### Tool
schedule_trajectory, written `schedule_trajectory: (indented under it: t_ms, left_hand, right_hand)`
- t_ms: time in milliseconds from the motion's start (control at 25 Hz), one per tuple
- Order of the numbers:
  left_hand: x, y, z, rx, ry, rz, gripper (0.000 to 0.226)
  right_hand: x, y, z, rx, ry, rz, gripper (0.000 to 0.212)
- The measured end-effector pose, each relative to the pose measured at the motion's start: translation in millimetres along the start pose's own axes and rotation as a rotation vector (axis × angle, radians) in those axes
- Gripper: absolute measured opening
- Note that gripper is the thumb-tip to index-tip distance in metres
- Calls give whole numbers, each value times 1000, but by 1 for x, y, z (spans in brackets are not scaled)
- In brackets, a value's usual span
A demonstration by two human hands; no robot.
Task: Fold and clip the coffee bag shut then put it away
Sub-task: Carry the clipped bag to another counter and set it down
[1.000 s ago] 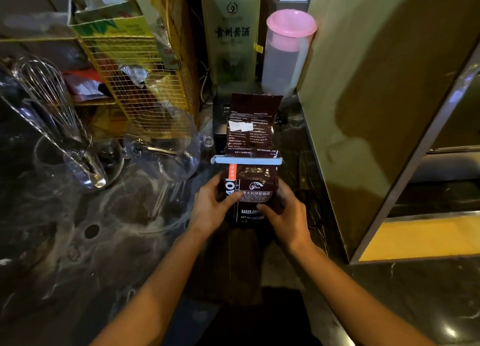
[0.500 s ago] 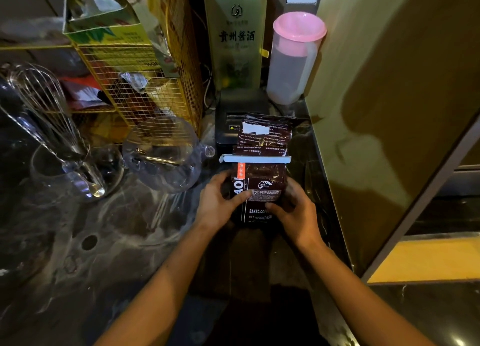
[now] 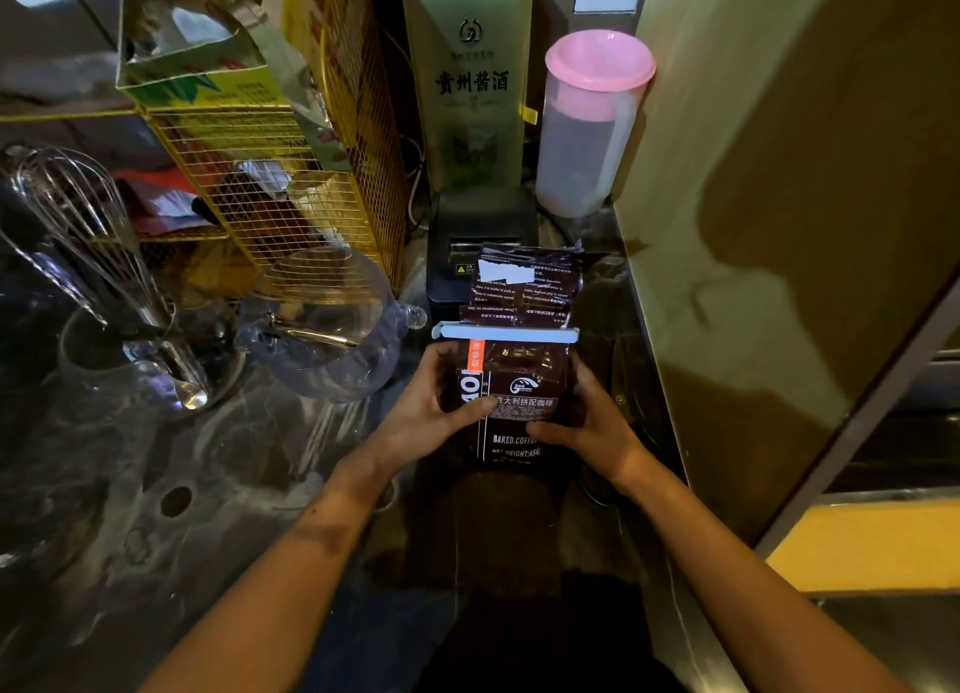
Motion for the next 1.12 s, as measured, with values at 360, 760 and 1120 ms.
schedule_trajectory:
  t_ms: [360,760,1120]
  left_hand:
    - [-3,-3,-24,127,42,18,82]
    - [-3,-1,-29,67,53,225,68]
    - [-5,2,-35,55,72,327,93]
  right_hand:
    - [-9,11,6,-26,-94,-211,85]
    - [-10,16,8,-47,-79,-216,89]
    - [-11,20,6,-117,-77,-172,88]
Point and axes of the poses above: each hand's wrist, its own z-axis towards the middle knuckle, its own y-axis out of the palm, x = y × z, the point moved 2 cm from there along z, towards the middle knuckle, and after that the axes turned 15 degrees about y, right-handed, at the moved point
